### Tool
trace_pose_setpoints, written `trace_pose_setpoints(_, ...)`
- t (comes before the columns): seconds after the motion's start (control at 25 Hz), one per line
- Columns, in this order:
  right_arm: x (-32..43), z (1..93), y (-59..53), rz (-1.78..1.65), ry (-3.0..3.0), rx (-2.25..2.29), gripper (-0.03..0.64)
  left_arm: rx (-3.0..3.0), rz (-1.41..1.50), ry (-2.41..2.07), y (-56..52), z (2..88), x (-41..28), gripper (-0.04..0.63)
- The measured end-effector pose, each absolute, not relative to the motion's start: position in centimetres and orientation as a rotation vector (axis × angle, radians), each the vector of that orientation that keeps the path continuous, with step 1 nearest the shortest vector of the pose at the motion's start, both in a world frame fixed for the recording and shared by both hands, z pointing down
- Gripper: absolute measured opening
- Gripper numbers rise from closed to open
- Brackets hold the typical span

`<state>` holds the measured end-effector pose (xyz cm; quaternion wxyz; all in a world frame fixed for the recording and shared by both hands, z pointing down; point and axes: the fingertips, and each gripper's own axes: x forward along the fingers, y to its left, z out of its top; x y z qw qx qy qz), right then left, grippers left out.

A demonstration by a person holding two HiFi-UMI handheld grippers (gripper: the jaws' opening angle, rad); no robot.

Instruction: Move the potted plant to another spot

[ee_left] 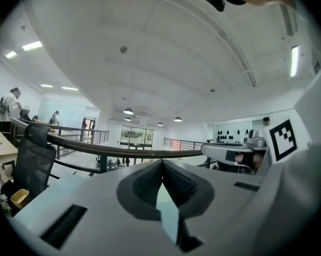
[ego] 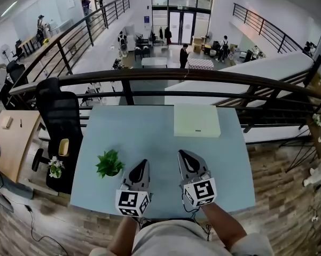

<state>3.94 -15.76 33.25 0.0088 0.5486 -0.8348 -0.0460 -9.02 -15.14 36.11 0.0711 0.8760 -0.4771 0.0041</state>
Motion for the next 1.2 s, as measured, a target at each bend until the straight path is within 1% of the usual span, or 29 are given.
trace_pose_setpoints(0.16, 3.5, 33.0, -15.6, -0.149, -2.609, 1.724, 0.003, 2.652, -0.033, -1.44, -15.3, 35.1, -9.2, 0.012)
trace_pose_setpoints(1.0, 1.9, 34.0, -16.8, -0.13, -2.62, 1.66, 0.003, 2.609, -0.041, -1.466, -16.3, 36.0, -10.2, 0.012)
trace_pose_setpoints(1.2, 1.4, 33.0, -16.5, -0.166, -2.657, 1.635, 0.002, 2.614, -0.045, -1.457, -16.4, 35.8, -10.0, 0.012)
